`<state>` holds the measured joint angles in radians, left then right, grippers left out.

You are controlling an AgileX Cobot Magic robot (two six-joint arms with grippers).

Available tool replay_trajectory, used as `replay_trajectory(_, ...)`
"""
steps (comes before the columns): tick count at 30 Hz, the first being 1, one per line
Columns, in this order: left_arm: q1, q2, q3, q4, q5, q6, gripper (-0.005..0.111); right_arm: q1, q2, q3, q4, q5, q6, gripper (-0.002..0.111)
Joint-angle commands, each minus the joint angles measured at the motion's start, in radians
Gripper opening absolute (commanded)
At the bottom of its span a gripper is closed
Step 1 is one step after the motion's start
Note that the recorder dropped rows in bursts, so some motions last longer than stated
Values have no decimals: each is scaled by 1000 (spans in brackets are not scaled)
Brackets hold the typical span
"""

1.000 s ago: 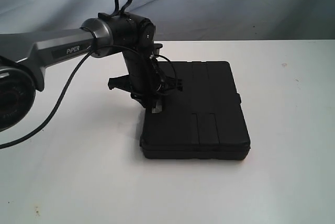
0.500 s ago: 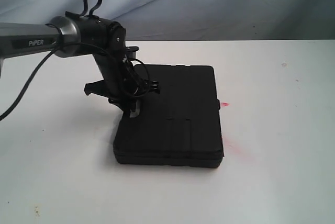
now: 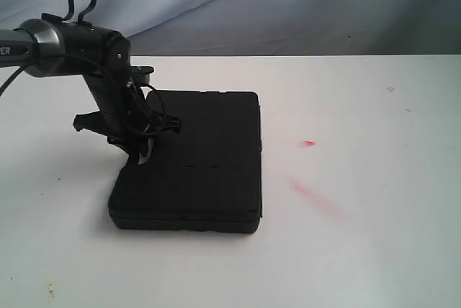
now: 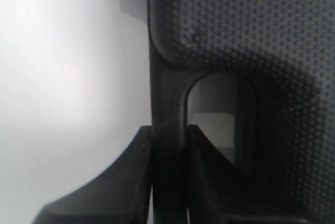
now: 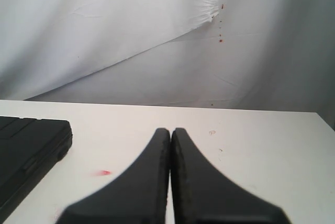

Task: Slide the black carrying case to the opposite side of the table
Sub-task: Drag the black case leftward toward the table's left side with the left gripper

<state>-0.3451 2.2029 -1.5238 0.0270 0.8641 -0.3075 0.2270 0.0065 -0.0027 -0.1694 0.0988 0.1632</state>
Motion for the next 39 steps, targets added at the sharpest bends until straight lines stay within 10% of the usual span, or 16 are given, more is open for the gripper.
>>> replay_trajectory(1, 44, -4, 59, 69, 0, 33, 0, -8, -6, 3, -1, -4, 1, 0)
replay_trajectory(39, 234, -52, 186, 166, -56, 104, 0, -8, -6, 3, -1, -4, 1, 0)
